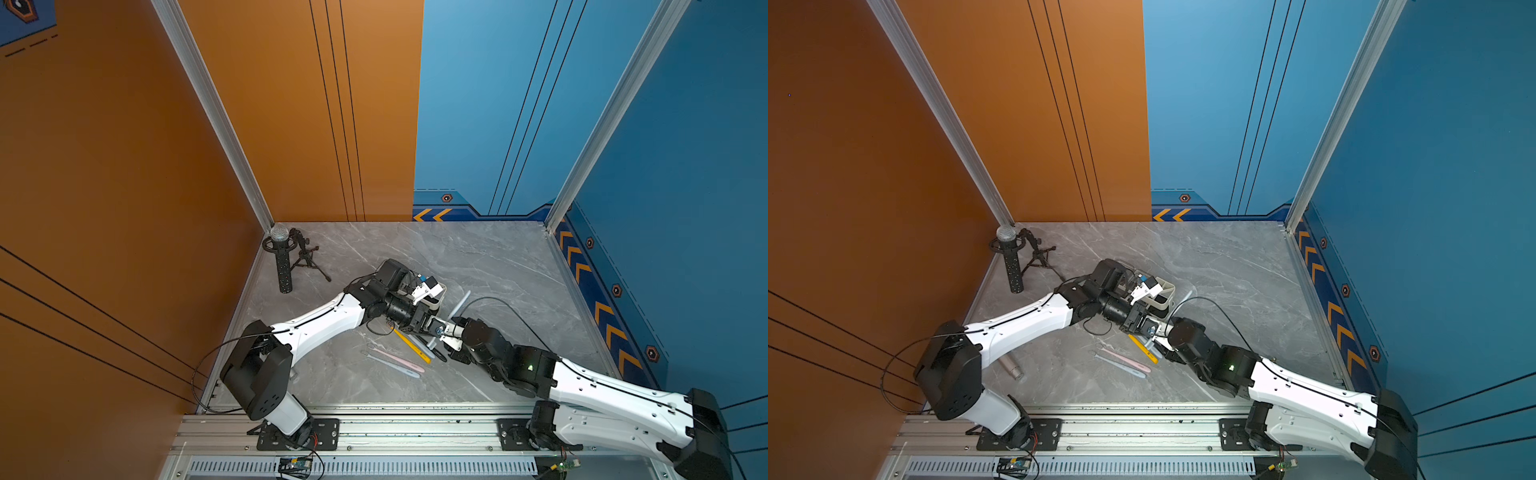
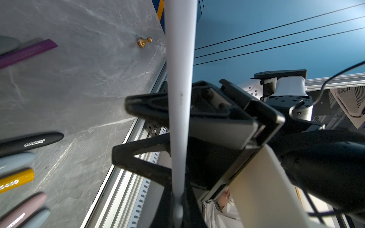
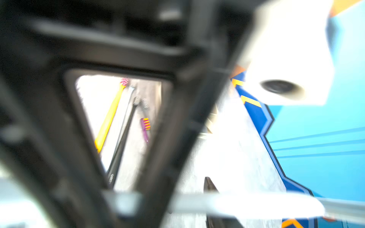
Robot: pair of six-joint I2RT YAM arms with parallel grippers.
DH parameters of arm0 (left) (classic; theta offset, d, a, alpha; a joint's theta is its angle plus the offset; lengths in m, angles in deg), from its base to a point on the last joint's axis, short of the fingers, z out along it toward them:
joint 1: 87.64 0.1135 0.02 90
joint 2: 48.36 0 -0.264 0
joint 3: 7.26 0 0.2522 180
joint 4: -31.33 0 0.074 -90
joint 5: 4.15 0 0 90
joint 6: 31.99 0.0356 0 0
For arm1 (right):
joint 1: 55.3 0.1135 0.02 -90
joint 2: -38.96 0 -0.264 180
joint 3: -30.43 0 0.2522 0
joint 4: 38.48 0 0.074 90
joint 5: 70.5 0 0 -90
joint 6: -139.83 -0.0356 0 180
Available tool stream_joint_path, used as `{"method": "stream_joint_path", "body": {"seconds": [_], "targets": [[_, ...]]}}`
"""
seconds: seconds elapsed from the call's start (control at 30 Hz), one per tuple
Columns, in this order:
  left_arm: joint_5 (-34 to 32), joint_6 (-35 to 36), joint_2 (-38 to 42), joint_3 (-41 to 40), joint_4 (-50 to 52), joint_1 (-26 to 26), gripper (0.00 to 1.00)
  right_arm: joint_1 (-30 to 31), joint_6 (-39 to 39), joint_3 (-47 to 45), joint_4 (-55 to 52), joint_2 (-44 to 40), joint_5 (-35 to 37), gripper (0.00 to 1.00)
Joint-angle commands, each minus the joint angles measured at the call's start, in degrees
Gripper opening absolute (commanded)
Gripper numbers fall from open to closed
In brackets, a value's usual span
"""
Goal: Place the toothbrush into the toothbrush holder
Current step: Pick up the toothbrush from the center of the board.
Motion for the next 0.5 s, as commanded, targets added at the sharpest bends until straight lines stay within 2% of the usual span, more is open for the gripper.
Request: {"method": "stream_joint_path", "body": {"seconds": [0.0,0.13,0.23,0.33,0.47], "targets": [[0.0,0.5,-0.5,0.8,-0.3,0.7,0.00,0.0,-8.4,-0.8,3.8,-6.1,7.2,0.46],[-0.4,0.0,-1.4,1.0,-0.3,1.2,0.00,0.5,-11.7,-1.6,2.1,-13.8,7.8,0.51],[-0.1,-0.8,-1.7,1.5,-0.3,0.7,0.00,1.0,-10.8,-3.1,1.5,-17.3,9.0,0.53],[1.5,-1.3,-1.9,2.1,-0.3,-0.1,0.00,1.4,-7.4,-4.0,1.1,-16.7,8.6,0.55],[1.7,-1.4,-1.9,2.1,0.1,-0.4,0.00,2.4,-3.4,-4.6,2.5,-10.7,10.5,0.57]]}}
